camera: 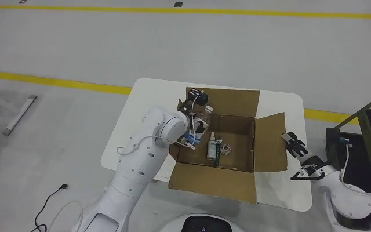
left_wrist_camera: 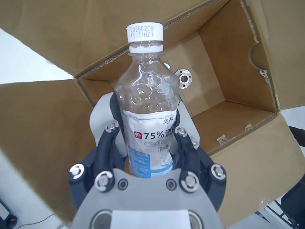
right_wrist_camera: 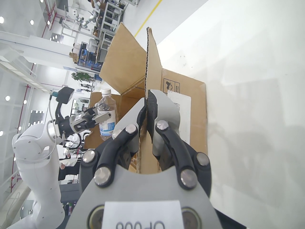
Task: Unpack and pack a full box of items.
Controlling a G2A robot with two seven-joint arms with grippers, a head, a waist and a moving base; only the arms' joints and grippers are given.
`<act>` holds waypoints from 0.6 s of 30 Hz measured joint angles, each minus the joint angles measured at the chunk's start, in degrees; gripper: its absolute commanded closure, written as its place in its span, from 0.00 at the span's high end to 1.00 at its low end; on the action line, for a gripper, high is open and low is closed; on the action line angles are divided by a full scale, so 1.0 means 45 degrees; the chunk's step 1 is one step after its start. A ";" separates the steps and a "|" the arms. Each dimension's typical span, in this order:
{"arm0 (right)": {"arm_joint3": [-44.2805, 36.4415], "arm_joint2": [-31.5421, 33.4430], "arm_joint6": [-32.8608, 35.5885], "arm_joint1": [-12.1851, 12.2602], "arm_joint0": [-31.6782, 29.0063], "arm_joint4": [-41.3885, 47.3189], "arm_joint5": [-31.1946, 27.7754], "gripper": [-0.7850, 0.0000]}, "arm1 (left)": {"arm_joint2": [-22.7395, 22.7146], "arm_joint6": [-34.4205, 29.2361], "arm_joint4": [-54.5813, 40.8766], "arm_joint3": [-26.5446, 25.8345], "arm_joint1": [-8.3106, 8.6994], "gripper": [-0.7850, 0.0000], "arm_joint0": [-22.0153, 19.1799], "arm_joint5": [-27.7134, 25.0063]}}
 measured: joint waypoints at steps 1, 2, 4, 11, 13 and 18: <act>0.0054 0.0049 -0.0032 0.0008 0.0034 -0.0023 0.0003 0.00 | -0.0066 -0.0099 -0.0019 -0.0191 0.0020 0.00 -0.0018 0.0027; 0.0107 0.0094 -0.0069 0.0013 0.0066 -0.0026 0.0011 0.00 | -0.0132 -0.0194 -0.0010 -0.0377 0.0041 0.00 -0.0036 0.0068; 0.0234 0.0184 -0.0096 0.0025 0.0122 0.0032 0.0013 0.00 | -0.0292 -0.0322 0.0119 -0.0832 0.0098 0.00 -0.0051 0.0159; 0.0405 0.0408 -0.0061 0.0067 0.0140 0.0057 -0.0011 0.00 | -0.1043 -0.1178 0.0762 -0.2558 0.0357 0.00 0.0020 0.0257; 0.0416 0.0438 -0.0112 0.0073 0.0135 0.0048 0.0038 0.00 | -0.1352 -0.1529 0.1179 -0.3051 0.0449 0.00 0.0028 0.0440; 0.0344 0.0437 -0.0118 0.0097 0.0104 -0.0151 0.0088 0.00 | -0.2153 -0.2102 0.1554 -0.4042 0.0639 0.00 0.0244 0.0738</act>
